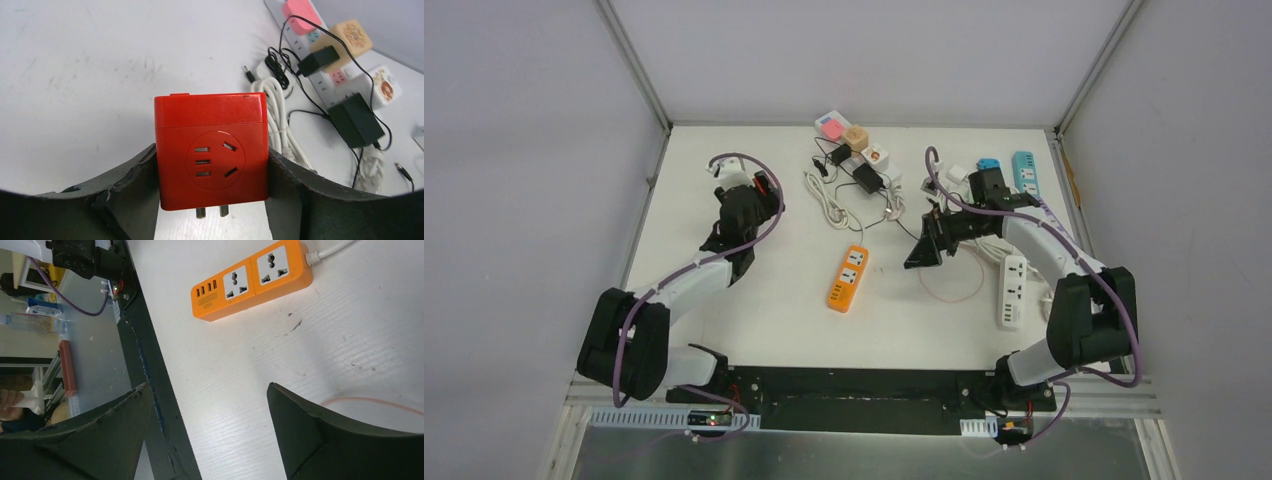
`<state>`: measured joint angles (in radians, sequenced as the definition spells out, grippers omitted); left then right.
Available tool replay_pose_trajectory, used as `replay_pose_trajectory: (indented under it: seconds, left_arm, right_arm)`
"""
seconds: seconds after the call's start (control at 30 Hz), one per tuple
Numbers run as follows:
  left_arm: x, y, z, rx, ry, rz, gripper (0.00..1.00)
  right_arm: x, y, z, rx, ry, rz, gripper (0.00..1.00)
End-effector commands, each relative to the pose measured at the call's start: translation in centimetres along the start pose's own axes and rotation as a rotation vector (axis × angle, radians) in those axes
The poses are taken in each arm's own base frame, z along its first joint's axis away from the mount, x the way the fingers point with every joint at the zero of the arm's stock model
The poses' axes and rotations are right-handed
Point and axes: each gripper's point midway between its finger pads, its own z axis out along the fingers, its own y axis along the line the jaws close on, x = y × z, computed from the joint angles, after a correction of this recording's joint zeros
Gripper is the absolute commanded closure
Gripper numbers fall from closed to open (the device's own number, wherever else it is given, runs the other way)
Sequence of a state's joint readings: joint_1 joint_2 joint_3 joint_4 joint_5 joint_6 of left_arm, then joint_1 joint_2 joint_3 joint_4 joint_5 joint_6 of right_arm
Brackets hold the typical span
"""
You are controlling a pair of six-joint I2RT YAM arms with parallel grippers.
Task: Pull the plug off the socket
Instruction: Place the plug at the corner of the board.
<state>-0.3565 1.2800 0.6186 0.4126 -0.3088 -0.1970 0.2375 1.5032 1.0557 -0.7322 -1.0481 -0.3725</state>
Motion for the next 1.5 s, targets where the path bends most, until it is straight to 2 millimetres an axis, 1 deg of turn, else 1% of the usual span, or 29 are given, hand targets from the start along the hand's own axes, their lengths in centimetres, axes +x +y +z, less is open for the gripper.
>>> replay_pose_trajectory:
  seconds: [0.0,0.1,0.2,0.23,0.33,0.5,0.53,0.57,0.63,0.7,0.73,0.83,0.93,0.97,1.0,1.07,1.27,1.47]
  left_arm:
    - [-5.0,0.3,2.3,-0.039,-0.12,0.015,1.0]
    - [-5.8,1.6,3.5,-0.085,-0.147,0.006,1.0]
    - [-6.0,2.7,5.2,-0.122,-0.148,-0.006,1.0]
    - [-5.6,3.3,6.1,-0.145,-0.128,-0.004,1.0]
    - [-5.8,5.2,8.4,-0.191,-0.118,-0.034,1.0]
    - [-5.6,9.8,12.5,-0.249,-0.079,-0.191,1.0]
    - [-5.7,10.3,13.3,-0.249,-0.073,-0.211,1.0]
    - [-6.4,10.9,14.3,-0.251,-0.077,-0.227,1.0]
    - [-6.3,11.6,15.9,-0.288,-0.053,-0.247,1.0]
    - [-5.6,12.6,17.2,-0.366,-0.014,-0.265,1.0]
    - [-4.8,13.7,17.3,-0.434,0.015,-0.262,1.0]
    - [-4.0,15.4,17.5,-0.54,0.013,-0.273,1.0]
    - [-3.3,16.4,17.6,-0.611,-0.006,-0.311,0.98]
    - [-3.1,17.7,17.5,-0.643,-0.005,-0.325,0.97]
    - [-2.8,18.1,17.6,-0.665,-0.002,-0.335,0.97]
    - [-2.4,18.5,17.7,-0.697,0.0,-0.367,0.96]
    - [-2.1,19.8,17.6,-0.803,-0.013,-0.422,0.93]
    - [-0.8,20.4,18.1,-0.851,0.01,-0.453,0.92]
  right_arm:
    - [-1.7,0.3,-1.7,0.057,-0.017,-0.124,0.12]
    - [-1.5,-0.2,-2.4,0.095,0.001,-0.144,0.12]
    - [-1.4,-0.9,-3.4,0.132,0.003,-0.147,0.11]
    - [-1.3,-1.2,-3.8,0.142,0.0,-0.142,0.11]
    - [-1.3,-2.2,-4.9,0.171,-0.008,-0.123,0.11]
    - [-0.9,-4.1,-6.4,0.209,-0.033,-0.064,0.11]
    - [-0.8,-4.5,-6.6,0.214,-0.037,-0.049,0.11]
    - [-0.7,-4.9,-6.9,0.219,-0.042,-0.036,0.11]
    - [-0.5,-5.4,-6.9,0.218,-0.04,-0.015,0.11]
    - [-0.2,-6.1,-7.3,0.228,-0.042,0.008,0.11]
    - [-0.1,-6.4,-7.3,0.229,-0.04,0.019,0.11]
    - [0.2,-6.9,-7.4,0.225,-0.029,0.039,0.11]
    - [0.4,-7.1,-7.3,0.22,-0.023,0.048,0.11]
    - [0.4,-7.2,-7.3,0.218,-0.023,0.05,0.11]
    - [0.4,-7.2,-7.3,0.217,-0.022,0.053,0.11]
    - [0.5,-7.3,-7.2,0.212,-0.022,0.057,0.11]
    - [0.5,-7.3,-7.2,0.205,-0.021,0.06,0.11]
    - [0.6,-7.5,-7.0,0.2,-0.017,0.069,0.11]
